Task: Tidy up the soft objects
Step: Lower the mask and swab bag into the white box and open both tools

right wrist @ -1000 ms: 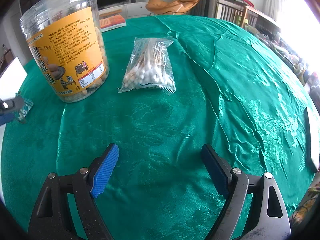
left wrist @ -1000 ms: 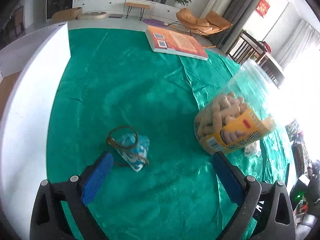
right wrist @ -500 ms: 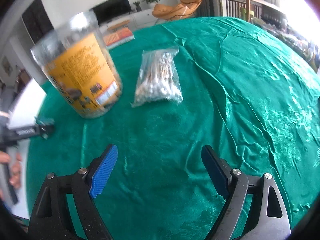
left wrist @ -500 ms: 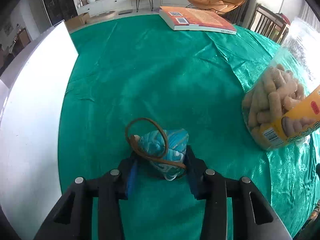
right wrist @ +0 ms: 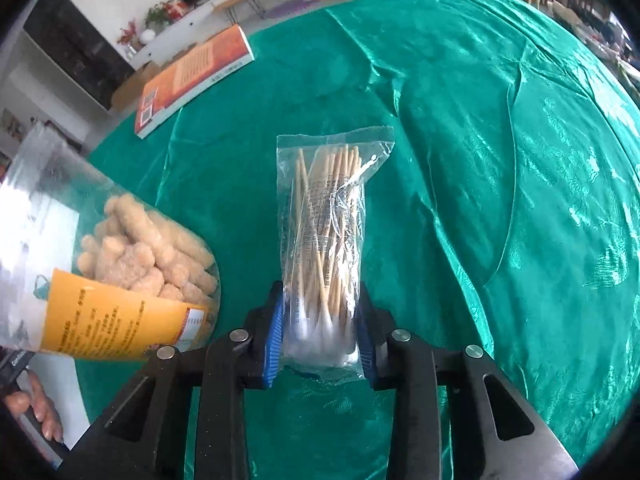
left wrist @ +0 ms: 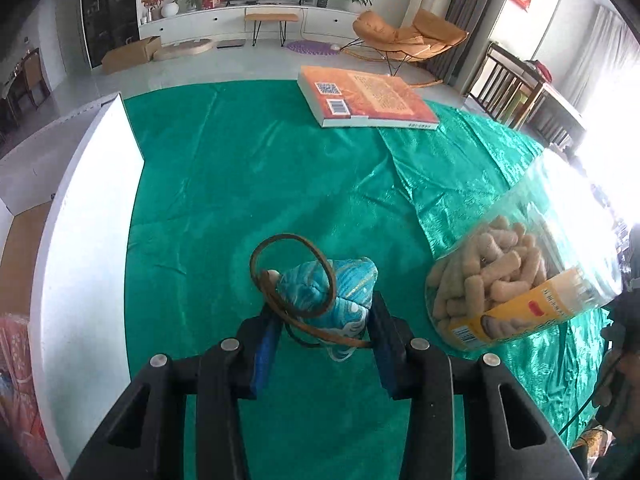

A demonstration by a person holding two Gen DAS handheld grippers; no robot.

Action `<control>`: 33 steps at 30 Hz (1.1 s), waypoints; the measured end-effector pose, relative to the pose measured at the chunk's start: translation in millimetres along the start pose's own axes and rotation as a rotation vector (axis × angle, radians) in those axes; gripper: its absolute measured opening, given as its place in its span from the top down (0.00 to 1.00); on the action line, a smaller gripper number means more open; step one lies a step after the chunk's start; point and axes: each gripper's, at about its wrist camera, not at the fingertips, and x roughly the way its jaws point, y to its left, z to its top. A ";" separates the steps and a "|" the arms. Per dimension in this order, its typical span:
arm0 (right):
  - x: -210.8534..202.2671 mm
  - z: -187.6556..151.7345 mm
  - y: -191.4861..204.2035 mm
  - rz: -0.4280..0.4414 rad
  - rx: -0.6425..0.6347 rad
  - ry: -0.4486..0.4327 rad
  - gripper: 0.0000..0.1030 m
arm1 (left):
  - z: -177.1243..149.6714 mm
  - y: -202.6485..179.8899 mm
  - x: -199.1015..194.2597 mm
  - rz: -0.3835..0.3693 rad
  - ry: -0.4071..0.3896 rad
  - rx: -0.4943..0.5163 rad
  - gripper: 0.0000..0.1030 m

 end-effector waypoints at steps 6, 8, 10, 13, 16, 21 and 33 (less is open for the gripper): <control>-83.9 41.6 37.3 -0.016 -0.094 -0.186 0.68 | 17.7 6.5 -50.7 -0.089 -0.071 -0.013 0.60; -113.2 46.4 69.7 0.008 -0.161 -0.222 0.68 | 17.8 18.3 -76.1 -0.100 -0.098 -0.018 0.60; -132.3 42.5 111.0 0.056 -0.234 -0.233 0.68 | 14.5 38.8 -101.2 -0.088 -0.119 -0.027 0.60; -143.0 19.8 186.8 0.174 -0.339 -0.213 0.68 | 0.9 83.5 -137.8 -0.021 -0.139 -0.046 0.60; -135.0 -12.0 260.9 0.335 -0.402 -0.149 0.68 | -22.5 132.5 -171.4 0.094 -0.135 -0.055 0.59; -101.0 -87.7 372.0 0.555 -0.494 0.022 0.67 | -69.7 197.4 -204.2 0.343 -0.109 -0.073 0.24; -56.7 -173.0 420.5 0.468 -0.629 0.089 0.21 | -148.9 227.8 -230.8 0.436 -0.195 -0.198 0.01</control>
